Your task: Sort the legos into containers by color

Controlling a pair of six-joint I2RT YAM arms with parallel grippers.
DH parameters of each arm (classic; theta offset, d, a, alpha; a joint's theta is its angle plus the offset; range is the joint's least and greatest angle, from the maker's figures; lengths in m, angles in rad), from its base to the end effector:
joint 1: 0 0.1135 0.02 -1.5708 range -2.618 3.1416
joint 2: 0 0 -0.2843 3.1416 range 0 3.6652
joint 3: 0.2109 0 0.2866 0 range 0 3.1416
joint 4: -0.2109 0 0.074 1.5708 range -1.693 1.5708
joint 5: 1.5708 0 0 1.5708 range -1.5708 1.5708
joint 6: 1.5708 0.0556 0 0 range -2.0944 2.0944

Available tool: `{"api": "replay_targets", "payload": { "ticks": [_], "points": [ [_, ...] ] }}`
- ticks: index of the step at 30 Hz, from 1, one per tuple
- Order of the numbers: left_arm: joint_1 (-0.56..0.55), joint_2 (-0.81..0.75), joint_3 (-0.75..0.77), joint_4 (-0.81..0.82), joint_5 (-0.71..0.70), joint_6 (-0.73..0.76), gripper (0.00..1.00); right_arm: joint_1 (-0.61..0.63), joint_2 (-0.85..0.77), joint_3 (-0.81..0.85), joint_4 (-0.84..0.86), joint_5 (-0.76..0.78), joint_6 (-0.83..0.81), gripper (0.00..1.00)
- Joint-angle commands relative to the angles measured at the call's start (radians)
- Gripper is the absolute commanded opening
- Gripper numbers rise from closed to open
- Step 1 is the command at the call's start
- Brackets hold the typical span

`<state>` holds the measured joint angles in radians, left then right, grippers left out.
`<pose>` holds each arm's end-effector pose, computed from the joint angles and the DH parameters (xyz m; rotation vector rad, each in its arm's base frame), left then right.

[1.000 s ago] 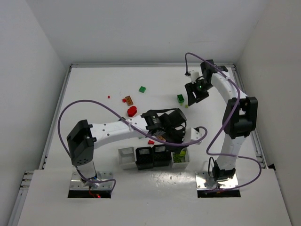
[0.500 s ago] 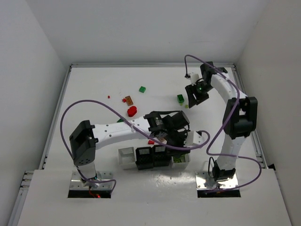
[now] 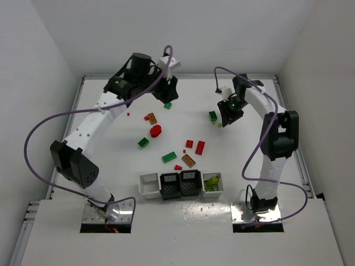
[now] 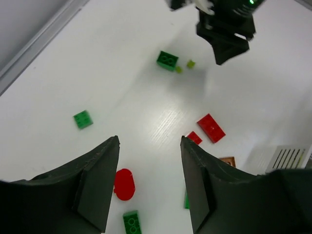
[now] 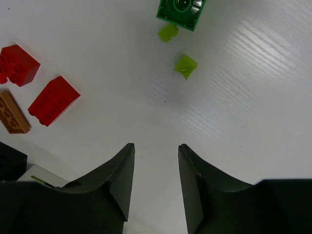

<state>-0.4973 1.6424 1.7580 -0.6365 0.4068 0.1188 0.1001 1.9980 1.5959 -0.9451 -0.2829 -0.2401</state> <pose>0.3589 -0.2198 0.4268 0.8742 1.9217 -0.6530 0.4436 0.0602 0.1936 -0.5319 2.8256 0.3858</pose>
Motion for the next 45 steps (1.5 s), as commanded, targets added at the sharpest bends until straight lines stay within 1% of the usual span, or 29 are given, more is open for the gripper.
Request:
{"api": "replay_targets", "payload": {
  "ticks": [1,2,4,5,6,9,13,17,24,29,31,33,40,43,45],
  "points": [
    [0.046,-0.065,0.011,0.009,0.02,-0.08,0.59,0.004,0.027,0.035,0.028,0.025,0.021,0.42],
    [0.061,-0.066,-0.009,0.023,0.007,-0.094,0.59,0.004,0.027,0.026,0.04,0.039,0.031,0.42],
    [0.103,-0.079,-0.037,0.055,0.007,-0.134,0.6,0.013,0.027,0.012,0.058,0.057,0.077,0.48],
    [0.112,-0.09,-0.061,0.055,0.016,-0.143,0.6,0.013,0.036,0.012,0.069,0.057,0.09,0.51],
    [0.121,-0.099,-0.074,0.067,0.017,-0.156,0.6,0.013,0.036,0.012,0.069,0.057,0.12,0.6],
    [0.144,-0.108,-0.101,0.086,0.038,-0.166,0.6,0.023,0.05,0.024,0.092,0.07,0.162,0.68],
    [0.164,-0.108,-0.121,0.086,0.038,-0.176,0.6,0.033,0.08,0.036,0.092,0.061,0.174,0.68],
    [0.193,-0.108,-0.13,0.095,0.038,-0.176,0.6,0.053,0.09,0.036,0.101,0.07,0.185,0.61],
    [0.212,-0.108,-0.149,0.095,0.063,-0.176,0.6,0.072,0.148,0.07,0.111,0.103,0.214,0.6],
    [0.212,-0.099,-0.158,0.095,0.063,-0.176,0.6,0.072,0.169,0.079,0.12,0.134,0.225,0.53],
    [0.221,-0.099,-0.158,0.095,0.072,-0.166,0.6,0.072,0.179,0.079,0.12,0.143,0.225,0.53],
    [0.221,-0.099,-0.158,0.104,0.072,-0.166,0.6,0.072,0.179,0.079,0.12,0.152,0.234,0.5],
    [0.23,-0.081,-0.167,0.104,0.081,-0.166,0.6,0.072,0.217,0.098,0.129,0.162,0.243,0.5],
    [0.23,-0.081,-0.167,0.104,0.092,-0.166,0.6,0.072,0.243,0.121,0.129,0.162,0.243,0.49],
    [0.23,-0.081,-0.167,0.104,0.092,-0.166,0.6,0.072,0.265,0.131,0.129,0.162,0.243,0.46]
  ]
}}
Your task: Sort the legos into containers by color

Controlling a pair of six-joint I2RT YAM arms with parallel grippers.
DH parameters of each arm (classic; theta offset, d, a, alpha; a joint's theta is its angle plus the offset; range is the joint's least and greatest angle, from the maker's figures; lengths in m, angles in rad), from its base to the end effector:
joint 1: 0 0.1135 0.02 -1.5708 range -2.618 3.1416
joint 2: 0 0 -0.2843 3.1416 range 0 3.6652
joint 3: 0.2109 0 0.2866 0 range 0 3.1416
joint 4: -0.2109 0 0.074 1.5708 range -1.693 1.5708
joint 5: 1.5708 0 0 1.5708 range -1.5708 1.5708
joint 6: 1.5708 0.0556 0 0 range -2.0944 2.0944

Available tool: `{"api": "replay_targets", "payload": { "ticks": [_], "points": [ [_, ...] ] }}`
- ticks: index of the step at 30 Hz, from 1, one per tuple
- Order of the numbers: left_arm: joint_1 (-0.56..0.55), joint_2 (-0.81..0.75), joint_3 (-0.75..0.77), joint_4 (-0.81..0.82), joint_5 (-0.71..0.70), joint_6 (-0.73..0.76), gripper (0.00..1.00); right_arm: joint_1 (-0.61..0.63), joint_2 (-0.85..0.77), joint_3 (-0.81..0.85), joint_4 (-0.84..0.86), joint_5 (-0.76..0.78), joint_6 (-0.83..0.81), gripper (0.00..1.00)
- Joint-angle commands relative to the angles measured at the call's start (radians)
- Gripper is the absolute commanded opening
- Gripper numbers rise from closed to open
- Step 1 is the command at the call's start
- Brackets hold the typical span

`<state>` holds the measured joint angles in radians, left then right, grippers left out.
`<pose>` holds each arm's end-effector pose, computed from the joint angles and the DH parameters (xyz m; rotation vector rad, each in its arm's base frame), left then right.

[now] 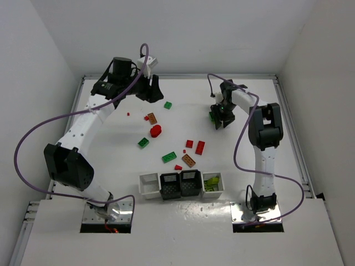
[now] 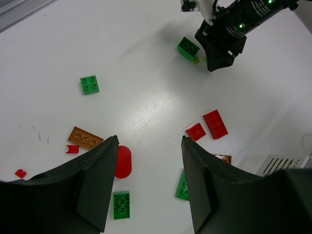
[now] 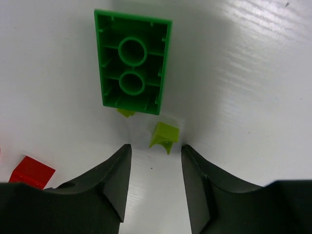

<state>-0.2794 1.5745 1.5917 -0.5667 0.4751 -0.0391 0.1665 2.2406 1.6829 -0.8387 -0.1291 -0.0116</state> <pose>0.3828 -0.1363 0.3981 0.5369 2.0599 -0.6917 0.4805 0.0880 0.1118 -0.2809 2.9572 0.2115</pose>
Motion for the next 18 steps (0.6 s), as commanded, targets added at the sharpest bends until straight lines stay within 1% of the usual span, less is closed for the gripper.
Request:
{"api": "replay_targets", "payload": {
  "ticks": [1,12,13,15,16,18],
  "points": [
    [0.013,-0.013,-0.001,0.034,0.023,-0.008,0.6,0.005,0.022,0.044,0.023,0.008,0.015,0.46],
    [0.013,-0.004,-0.01,0.034,0.005,0.001,0.6,0.005,0.053,0.054,0.032,-0.001,0.005,0.24],
    [0.013,0.005,-0.021,0.034,0.005,0.001,0.6,0.005,0.053,0.054,0.032,-0.001,-0.004,0.18],
    [0.013,0.005,-0.032,0.044,0.005,0.001,0.6,0.005,0.053,0.054,0.032,-0.001,-0.014,0.11],
    [0.013,0.005,-0.047,0.044,0.005,0.001,0.6,0.005,0.028,0.054,0.032,-0.012,-0.027,0.05],
    [0.013,-0.004,-0.082,0.07,0.005,-0.013,0.6,0.005,-0.004,0.054,0.023,-0.021,-0.047,0.01]
  ]
}}
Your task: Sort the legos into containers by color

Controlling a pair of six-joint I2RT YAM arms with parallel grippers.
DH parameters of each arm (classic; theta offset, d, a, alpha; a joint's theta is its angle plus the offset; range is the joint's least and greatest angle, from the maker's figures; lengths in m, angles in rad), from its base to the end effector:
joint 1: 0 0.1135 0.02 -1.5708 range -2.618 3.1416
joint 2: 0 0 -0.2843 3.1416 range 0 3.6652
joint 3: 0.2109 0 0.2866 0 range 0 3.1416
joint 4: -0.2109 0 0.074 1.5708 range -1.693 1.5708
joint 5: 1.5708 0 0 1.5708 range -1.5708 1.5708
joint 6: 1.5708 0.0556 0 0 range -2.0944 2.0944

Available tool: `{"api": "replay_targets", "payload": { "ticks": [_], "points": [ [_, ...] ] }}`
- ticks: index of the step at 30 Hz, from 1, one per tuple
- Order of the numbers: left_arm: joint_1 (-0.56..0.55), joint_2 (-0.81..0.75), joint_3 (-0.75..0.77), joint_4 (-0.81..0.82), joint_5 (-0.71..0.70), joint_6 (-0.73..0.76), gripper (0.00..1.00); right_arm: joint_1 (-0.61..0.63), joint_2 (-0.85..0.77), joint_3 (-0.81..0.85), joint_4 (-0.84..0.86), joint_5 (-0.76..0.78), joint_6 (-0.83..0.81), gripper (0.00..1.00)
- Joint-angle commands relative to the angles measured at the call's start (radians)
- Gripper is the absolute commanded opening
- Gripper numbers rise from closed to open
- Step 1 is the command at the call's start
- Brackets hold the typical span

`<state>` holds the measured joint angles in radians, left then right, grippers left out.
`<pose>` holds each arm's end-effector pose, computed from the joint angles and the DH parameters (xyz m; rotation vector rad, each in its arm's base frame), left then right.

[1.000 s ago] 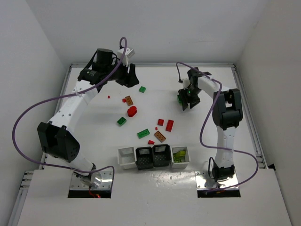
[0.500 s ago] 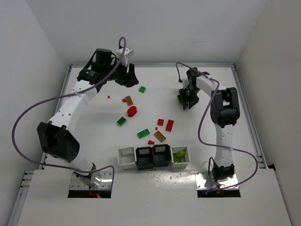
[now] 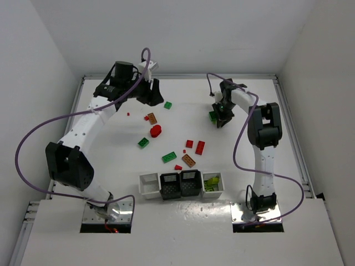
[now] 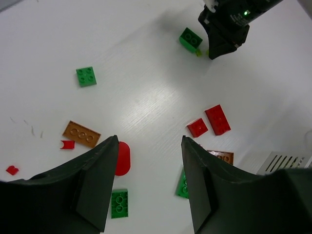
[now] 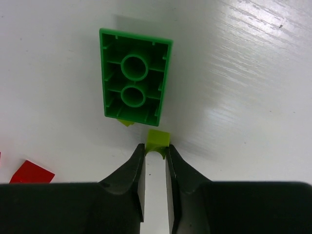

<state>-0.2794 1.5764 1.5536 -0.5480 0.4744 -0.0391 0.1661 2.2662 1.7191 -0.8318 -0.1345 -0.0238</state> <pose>0.3842 -0.1367 0.3847 0.5348 2.0817 -0.6932 0.4892 0.0896 0.1105 -0.2989 2.9369 0.2185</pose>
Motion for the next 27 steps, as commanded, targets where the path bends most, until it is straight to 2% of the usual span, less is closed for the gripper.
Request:
{"api": "replay_targets", "payload": {
  "ticks": [1,5,10,13,16,21,27],
  "points": [
    [0.013,-0.006,-0.056,0.062,0.006,-0.028,0.6,0.006,-0.051,0.005,-0.002,-0.03,-0.044,0.0],
    [-0.018,-0.039,-0.139,0.132,-0.016,-0.109,0.6,-0.007,-0.235,-0.065,-0.053,-0.108,-0.065,0.0],
    [-0.164,-0.073,-0.259,0.259,-0.156,-0.217,0.6,0.015,-0.577,-0.199,-0.082,-0.235,-0.154,0.0],
    [-0.234,-0.044,-0.271,0.301,-0.218,-0.289,0.6,0.061,-0.748,-0.282,-0.111,-0.318,-0.22,0.0],
    [-0.273,0.039,-0.219,0.301,-0.256,-0.347,0.6,0.131,-0.855,-0.366,-0.142,-0.349,-0.304,0.0],
    [-0.273,0.189,-0.115,0.301,-0.22,-0.416,0.6,0.288,-1.054,-0.513,-0.213,-0.37,-0.459,0.0],
    [-0.305,0.335,0.023,0.301,-0.211,-0.429,0.6,0.498,-1.11,-0.616,-0.256,-0.317,-0.547,0.0]
  ]
}}
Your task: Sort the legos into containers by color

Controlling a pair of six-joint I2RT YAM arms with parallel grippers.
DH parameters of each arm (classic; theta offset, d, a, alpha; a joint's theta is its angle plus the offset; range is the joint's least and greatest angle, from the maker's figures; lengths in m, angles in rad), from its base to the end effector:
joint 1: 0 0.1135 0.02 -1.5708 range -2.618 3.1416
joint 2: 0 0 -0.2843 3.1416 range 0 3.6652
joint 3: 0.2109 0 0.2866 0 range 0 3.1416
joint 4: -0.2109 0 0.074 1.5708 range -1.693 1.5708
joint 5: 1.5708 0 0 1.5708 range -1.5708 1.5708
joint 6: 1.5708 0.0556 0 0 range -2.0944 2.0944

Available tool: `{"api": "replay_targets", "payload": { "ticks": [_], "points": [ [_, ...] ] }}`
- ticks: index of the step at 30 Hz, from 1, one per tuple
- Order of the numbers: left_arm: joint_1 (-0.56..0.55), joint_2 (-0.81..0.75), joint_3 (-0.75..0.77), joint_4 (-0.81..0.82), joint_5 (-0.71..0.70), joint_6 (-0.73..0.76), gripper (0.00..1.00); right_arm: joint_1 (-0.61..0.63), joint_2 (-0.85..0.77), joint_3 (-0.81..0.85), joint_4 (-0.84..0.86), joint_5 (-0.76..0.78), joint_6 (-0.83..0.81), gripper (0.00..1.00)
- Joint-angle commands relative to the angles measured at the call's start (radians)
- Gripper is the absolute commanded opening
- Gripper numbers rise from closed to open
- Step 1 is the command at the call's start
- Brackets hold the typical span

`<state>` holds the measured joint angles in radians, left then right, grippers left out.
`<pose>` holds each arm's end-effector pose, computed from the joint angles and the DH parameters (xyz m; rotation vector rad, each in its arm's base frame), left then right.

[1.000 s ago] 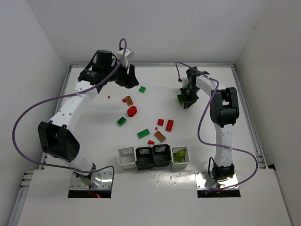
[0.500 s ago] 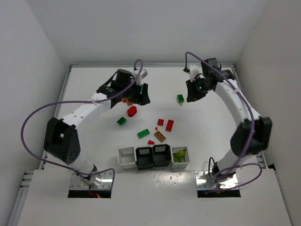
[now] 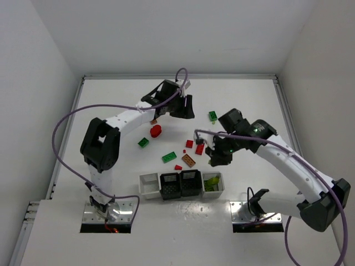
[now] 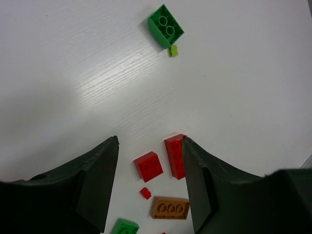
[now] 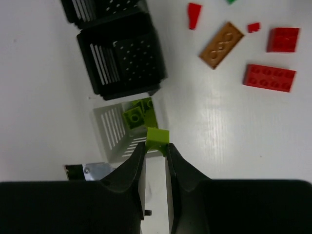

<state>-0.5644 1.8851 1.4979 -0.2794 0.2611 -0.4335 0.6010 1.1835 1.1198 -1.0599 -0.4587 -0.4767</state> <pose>0.4067 -0.2745 0.2546 0.3018 2.3245 -0.8133 0.1920 0.1615 0.3071 -1.4816 2.2039 0.6554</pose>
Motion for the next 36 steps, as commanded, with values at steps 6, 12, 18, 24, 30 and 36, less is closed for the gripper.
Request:
{"api": "replay_targets", "payload": {
  "ticks": [6,12,18,24,30,36],
  "points": [
    [-0.063,0.106,0.139,0.032,-0.019,-0.045,0.6,0.235,0.004,-0.057,-0.048,0.055,-0.126,0.0],
    [-0.083,0.128,0.139,0.032,-0.02,-0.036,0.6,0.342,0.024,-0.092,-0.072,0.089,-0.146,0.01],
    [-0.129,0.17,0.168,0.032,-0.031,-0.054,0.6,0.388,0.027,-0.15,-0.065,0.159,-0.155,0.05],
    [-0.158,0.207,0.202,0.013,-0.078,-0.054,0.63,0.398,0.027,-0.196,-0.02,0.207,-0.134,0.37],
    [-0.178,0.229,0.193,0.013,-0.102,-0.054,0.63,0.398,-0.005,-0.216,0.035,0.27,-0.105,0.51],
    [-0.187,0.276,0.217,0.013,-0.111,-0.076,0.61,0.372,-0.051,-0.095,0.216,0.451,0.146,0.49]
  ]
}}
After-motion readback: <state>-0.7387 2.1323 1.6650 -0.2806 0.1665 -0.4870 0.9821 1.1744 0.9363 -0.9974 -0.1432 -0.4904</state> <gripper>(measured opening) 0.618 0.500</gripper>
